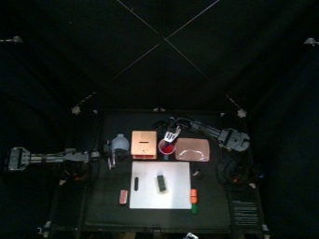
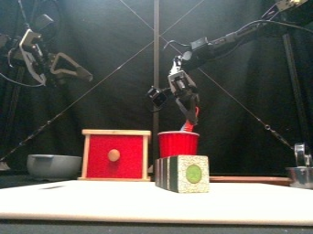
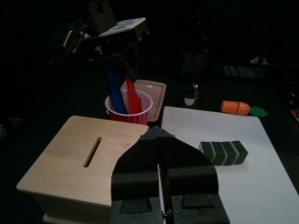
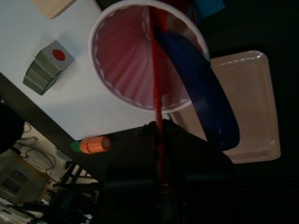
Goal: Place sushi on board then cut the sushi with the knife then place the pieces on the plate
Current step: Grasp knife edge with left hand
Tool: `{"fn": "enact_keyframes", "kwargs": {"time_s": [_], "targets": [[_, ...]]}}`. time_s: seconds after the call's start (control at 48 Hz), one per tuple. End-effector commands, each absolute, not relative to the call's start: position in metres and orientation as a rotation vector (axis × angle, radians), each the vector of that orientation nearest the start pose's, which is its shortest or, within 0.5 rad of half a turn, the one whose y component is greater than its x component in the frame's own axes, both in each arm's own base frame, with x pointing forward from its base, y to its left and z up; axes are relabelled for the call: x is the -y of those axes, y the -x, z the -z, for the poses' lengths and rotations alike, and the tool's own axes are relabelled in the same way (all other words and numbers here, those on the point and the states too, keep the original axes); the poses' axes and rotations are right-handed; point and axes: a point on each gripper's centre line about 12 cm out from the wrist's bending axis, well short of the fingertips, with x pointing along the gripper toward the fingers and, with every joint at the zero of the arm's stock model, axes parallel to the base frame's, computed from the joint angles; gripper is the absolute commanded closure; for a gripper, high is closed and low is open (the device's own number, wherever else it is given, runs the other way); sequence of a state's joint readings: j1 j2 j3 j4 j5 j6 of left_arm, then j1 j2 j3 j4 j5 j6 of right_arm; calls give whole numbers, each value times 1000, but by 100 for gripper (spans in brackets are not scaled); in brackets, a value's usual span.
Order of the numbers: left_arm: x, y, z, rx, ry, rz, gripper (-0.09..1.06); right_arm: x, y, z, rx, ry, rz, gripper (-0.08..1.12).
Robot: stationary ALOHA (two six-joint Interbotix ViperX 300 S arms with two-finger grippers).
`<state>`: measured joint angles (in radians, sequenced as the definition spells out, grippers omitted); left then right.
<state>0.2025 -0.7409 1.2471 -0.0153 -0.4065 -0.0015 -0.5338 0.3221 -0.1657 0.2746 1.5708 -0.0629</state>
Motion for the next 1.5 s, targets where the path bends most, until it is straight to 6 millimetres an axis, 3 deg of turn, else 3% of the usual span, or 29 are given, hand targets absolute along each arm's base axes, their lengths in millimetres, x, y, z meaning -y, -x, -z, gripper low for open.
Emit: {"fn": "enact_keyframes", "kwargs": {"time_s": [0.021,0.604,0.875,1.062,1.5], "targets": [[-46,-219,-237,-76,25,-213,96,190,-384,-257,-1544,-615,135,73],[-47,-220,-239,-70,37,-219,96,173,-353,-319,-1440,-558,151,73],[-48,-222,-245,-54,35,-219,96,156,-326,-369,-1288,-484,184,72],[-47,-225,-254,-28,31,-214,96,137,-305,-392,-1111,-429,211,73],[-43,-231,-279,86,19,-191,96,67,-272,-375,-809,-304,140,72]]}}
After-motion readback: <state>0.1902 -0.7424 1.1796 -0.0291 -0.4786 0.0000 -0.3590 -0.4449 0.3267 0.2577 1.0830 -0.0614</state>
